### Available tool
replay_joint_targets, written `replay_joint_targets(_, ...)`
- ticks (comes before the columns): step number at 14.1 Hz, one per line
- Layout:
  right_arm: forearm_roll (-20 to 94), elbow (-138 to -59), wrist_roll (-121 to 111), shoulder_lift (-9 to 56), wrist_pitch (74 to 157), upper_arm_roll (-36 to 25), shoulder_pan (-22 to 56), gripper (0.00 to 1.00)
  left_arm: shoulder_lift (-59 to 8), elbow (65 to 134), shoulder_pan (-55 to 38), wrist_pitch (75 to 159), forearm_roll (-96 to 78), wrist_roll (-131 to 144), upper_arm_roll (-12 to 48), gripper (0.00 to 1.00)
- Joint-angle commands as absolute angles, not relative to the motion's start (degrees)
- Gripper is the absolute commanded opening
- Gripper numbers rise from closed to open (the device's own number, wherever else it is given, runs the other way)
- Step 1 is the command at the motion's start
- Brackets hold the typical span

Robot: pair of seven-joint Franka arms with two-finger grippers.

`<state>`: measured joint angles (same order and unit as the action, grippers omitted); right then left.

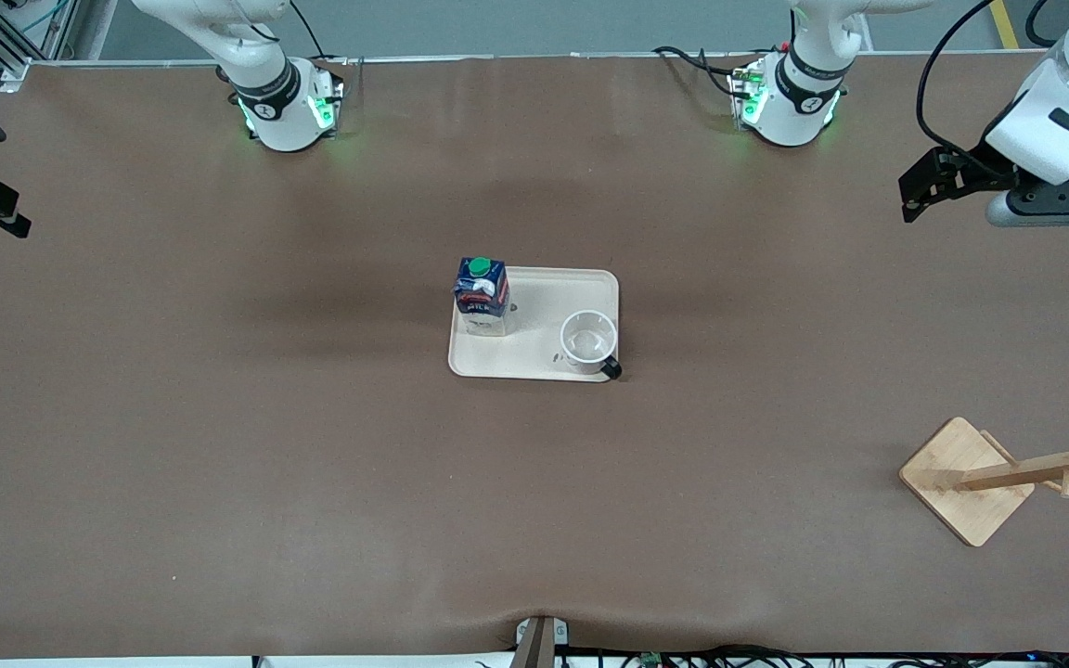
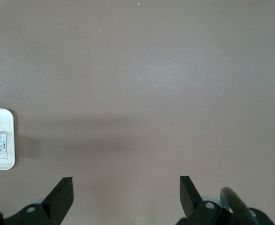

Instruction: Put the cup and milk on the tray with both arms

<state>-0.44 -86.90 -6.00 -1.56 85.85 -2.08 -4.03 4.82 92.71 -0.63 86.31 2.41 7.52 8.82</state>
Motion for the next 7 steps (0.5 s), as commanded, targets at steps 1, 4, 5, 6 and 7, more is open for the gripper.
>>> replay_joint_targets(1, -1.3, -85.4, -4.7, -0.9, 84.7, -1.4, -4.7, 1.0, 5.5, 91.4, -0.2, 84.3, 1.5, 6.6, 8.7, 1.0)
replay_joint_targets(4, -1.2, -85.4, -4.7, -0.2, 84.0, -1.5, -4.9, 1.0, 5.1, 90.6, -0.4, 84.3, 1.6, 6.4, 8.7, 1.0)
replay_joint_targets(5, -1.2, -85.4, -4.7, 0.1, 84.0, -1.4, -4.9, 1.0, 4.9, 90.6, -0.4, 84.3, 1.7, 6.5, 8.7, 1.0)
replay_joint_targets(6, -1.2, -85.4, -4.7, 0.1, 84.0, -1.4, -4.7, 1.0, 4.6, 90.5, -0.4, 84.3, 1.7, 6.5, 8.7, 1.0)
replay_joint_targets(7, -1.2, -85.4, -4.7, 0.1, 83.9, -1.4, -4.5, 1.0, 4.0, 90.0, -0.4, 84.3, 1.7, 6.6, 8.7, 1.0)
